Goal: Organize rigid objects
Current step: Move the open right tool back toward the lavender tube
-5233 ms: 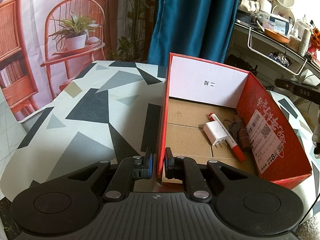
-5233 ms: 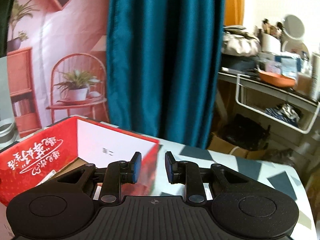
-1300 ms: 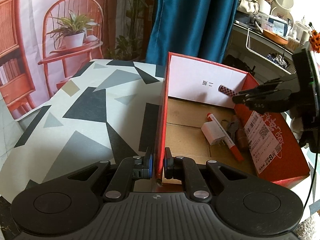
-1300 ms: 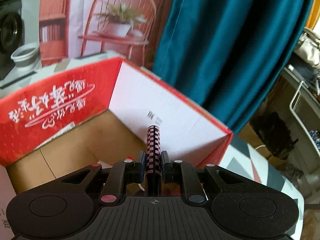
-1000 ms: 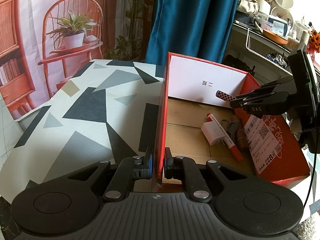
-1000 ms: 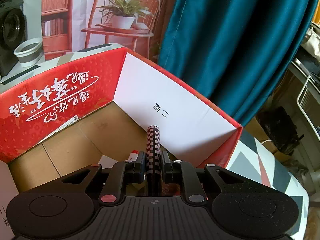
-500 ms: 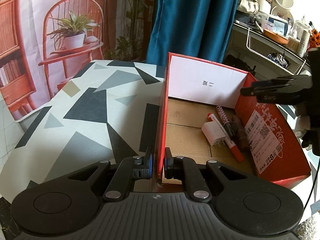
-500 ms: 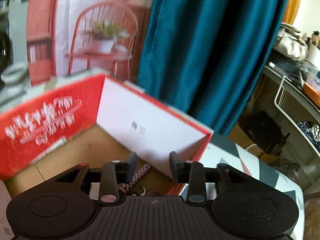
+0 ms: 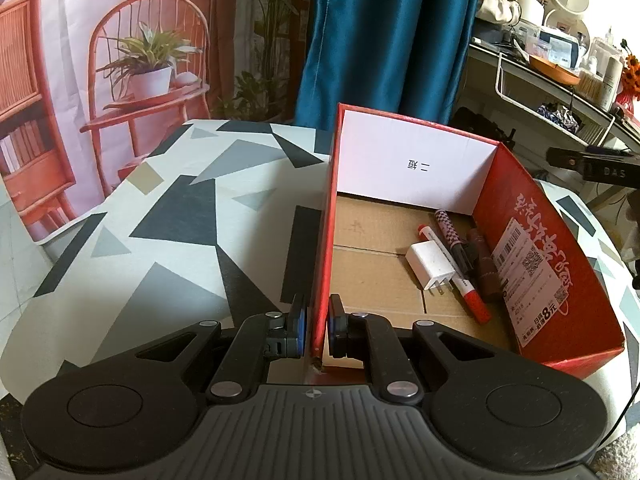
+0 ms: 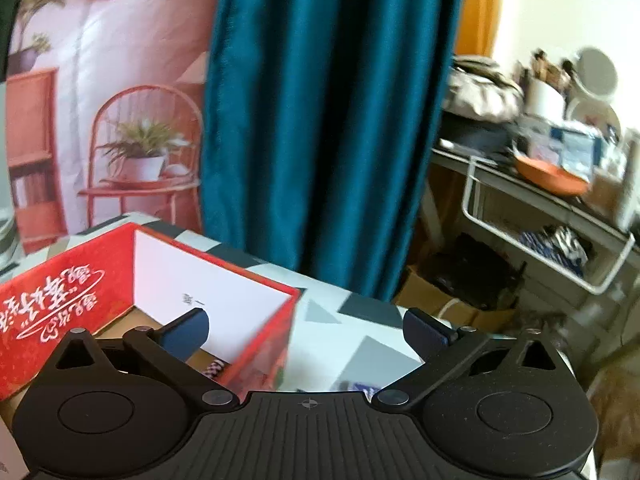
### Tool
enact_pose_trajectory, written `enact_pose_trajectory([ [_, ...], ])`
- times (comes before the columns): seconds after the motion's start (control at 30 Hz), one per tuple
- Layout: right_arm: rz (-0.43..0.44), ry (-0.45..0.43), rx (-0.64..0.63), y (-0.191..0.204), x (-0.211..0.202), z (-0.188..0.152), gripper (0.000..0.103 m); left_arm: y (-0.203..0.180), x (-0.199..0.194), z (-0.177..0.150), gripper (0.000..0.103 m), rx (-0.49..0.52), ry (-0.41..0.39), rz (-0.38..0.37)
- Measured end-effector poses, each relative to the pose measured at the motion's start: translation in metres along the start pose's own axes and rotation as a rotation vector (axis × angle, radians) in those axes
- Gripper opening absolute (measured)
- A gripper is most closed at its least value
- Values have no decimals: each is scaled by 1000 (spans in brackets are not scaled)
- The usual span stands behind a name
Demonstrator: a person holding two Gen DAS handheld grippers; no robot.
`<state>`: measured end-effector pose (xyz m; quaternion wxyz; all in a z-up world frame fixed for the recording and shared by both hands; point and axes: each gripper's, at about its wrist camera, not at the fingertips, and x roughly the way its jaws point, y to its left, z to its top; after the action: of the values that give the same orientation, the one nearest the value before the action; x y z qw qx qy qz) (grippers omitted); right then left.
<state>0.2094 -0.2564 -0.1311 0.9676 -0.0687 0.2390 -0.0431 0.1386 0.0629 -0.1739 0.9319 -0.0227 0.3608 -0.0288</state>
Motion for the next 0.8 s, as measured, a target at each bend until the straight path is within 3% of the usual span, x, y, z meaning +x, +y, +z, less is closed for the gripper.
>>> enact_pose_trajectory([
  [0.2, -57, 16, 179, -46, -3, -29, 103, -1, 0, 0, 12, 9, 0, 3],
  [0.33, -102, 76, 221, -64, 1, -61, 102, -1, 0, 0, 12, 4, 4, 4],
  [0.53, -117, 162, 276, -71, 12, -101, 93, -1, 1, 0, 12, 6, 0, 14],
  [0.77, -98, 274, 209, -53, 28, -126, 67, -1, 1, 0, 12, 5, -1, 13],
  [0.8, -96, 281, 223, -53, 29, -129, 58, -1, 1, 0, 13, 5, -1, 13],
])
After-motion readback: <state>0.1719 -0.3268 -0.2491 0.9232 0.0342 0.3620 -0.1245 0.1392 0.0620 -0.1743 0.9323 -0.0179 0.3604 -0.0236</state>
